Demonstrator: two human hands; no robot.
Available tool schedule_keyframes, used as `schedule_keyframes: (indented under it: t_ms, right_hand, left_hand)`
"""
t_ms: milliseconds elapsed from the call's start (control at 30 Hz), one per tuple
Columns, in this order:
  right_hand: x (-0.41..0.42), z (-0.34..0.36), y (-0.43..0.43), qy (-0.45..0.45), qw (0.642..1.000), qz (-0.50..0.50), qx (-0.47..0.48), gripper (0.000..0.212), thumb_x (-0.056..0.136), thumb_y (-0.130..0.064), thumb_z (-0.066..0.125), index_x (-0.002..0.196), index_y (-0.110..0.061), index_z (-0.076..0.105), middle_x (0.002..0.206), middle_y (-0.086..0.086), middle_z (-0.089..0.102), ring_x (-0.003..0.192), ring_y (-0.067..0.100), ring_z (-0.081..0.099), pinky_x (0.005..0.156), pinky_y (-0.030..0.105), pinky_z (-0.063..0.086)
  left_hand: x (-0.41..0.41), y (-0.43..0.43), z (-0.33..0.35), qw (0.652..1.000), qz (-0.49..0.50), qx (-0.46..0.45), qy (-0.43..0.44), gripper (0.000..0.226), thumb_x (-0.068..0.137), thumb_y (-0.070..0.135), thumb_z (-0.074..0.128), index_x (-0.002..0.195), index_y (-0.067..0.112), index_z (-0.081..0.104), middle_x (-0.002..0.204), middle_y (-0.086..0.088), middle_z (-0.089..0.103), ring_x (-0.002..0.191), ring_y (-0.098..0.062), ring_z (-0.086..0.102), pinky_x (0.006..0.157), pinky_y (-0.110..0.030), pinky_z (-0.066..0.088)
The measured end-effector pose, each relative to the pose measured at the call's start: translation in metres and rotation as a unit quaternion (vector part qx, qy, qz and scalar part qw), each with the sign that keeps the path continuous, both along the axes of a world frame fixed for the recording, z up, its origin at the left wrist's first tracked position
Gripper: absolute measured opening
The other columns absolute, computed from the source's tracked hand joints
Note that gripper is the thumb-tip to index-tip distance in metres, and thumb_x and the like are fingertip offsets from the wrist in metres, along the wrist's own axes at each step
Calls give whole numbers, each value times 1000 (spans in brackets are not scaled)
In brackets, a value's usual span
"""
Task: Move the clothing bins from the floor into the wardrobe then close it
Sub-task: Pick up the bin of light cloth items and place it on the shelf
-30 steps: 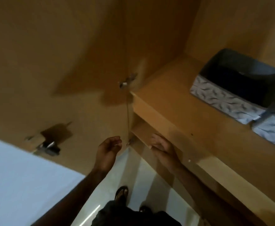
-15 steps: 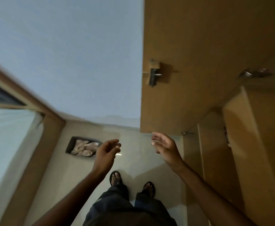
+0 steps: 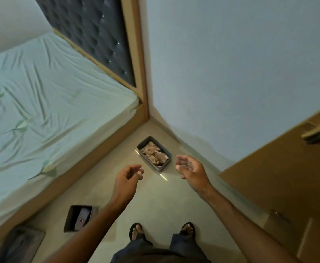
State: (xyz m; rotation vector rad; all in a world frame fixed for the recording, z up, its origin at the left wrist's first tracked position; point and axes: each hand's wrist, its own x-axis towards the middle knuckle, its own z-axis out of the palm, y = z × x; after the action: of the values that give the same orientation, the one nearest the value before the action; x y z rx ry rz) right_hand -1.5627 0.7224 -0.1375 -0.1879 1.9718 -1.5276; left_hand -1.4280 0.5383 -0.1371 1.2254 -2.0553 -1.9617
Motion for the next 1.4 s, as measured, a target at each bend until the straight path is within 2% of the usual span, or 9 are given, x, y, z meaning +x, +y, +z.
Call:
schedule_keyframes:
  t_ms: [300, 567, 733, 867, 1100, 1200, 1267, 1333, 1400]
  right_hand:
    - [-28, -26, -95, -7, 998, 51, 32, 36, 88, -16, 63, 124, -20, 58, 112, -3, 67, 102, 10, 63, 80, 23, 52]
    - [-134, -108, -146, -43, 991, 92, 83, 35, 88, -19, 64, 122, -25, 59, 111, -8, 66, 104, 8, 63, 89, 28, 55]
    - [-202, -202, -175, -87, 981, 118, 124, 32, 89, -16, 63, 120, -23, 59, 109, -9, 67, 101, 6, 64, 79, 19, 53]
    - [-238, -305, -187, -110, 969, 139, 173, 34, 89, -16, 62, 123, -20, 58, 109, -5, 66, 97, 4, 63, 69, 10, 50]
    - [-267, -509, -204, -102, 952, 146, 247, 35, 90, -19, 61, 124, -20, 57, 114, -4, 65, 95, 0, 60, 68, 9, 45]
    - [-270, -580, -214, -58, 947, 168, 267, 36, 89, -15, 60, 125, -18, 57, 118, -4, 62, 104, 7, 58, 78, 11, 43]
    - [-275, -614, -221, 32, 935, 197, 293, 35, 88, -15, 60, 123, -17, 58, 123, -4, 57, 113, 11, 52, 87, 17, 44]
    - [-284, -646, -224, 160, 891, 240, 352, 38, 87, -21, 62, 124, -16, 56, 137, 5, 47, 127, 23, 43, 101, 35, 42]
    - [-294, -666, -225, 219, 845, 271, 405, 45, 85, -27, 62, 128, -16, 53, 147, 13, 35, 135, 31, 33, 106, 47, 35]
  left_hand:
    - [-18, -83, -30, 999, 27, -9, -34, 26, 93, 7, 55, 114, 20, 62, 105, 3, 70, 97, -11, 65, 79, -22, 50]
    - [-128, -124, -102, 996, 38, 3, -86, 24, 96, 13, 55, 118, 19, 61, 107, 4, 68, 97, -8, 63, 74, -12, 46]
    - [-196, -151, -200, 987, 26, 21, -160, 22, 96, 18, 55, 116, 21, 62, 101, 4, 68, 96, -11, 64, 80, -17, 49]
    - [-236, -171, -305, 978, 11, 31, -207, 24, 95, 21, 54, 117, 23, 62, 99, 6, 66, 94, -9, 63, 77, -19, 49]
    - [-272, -181, -507, 964, -51, 27, -259, 26, 94, 18, 51, 118, 18, 61, 109, -1, 63, 94, -14, 59, 69, -21, 44]
    - [-275, -178, -579, 954, -92, 18, -285, 28, 93, 20, 54, 121, 19, 59, 118, -1, 61, 99, -16, 56, 74, -26, 42]
    - [-278, -178, -614, 947, -124, 14, -296, 32, 92, 21, 56, 124, 19, 57, 122, -2, 57, 107, -18, 55, 78, -26, 40]
    - [-282, -177, -641, 942, -134, 19, -308, 29, 93, 21, 55, 122, 18, 58, 119, 0, 55, 111, -19, 53, 78, -27, 38]
    - [-286, -179, -660, 942, -128, 24, -310, 21, 93, 20, 54, 111, 15, 64, 110, 1, 58, 103, -18, 55, 75, -26, 39]
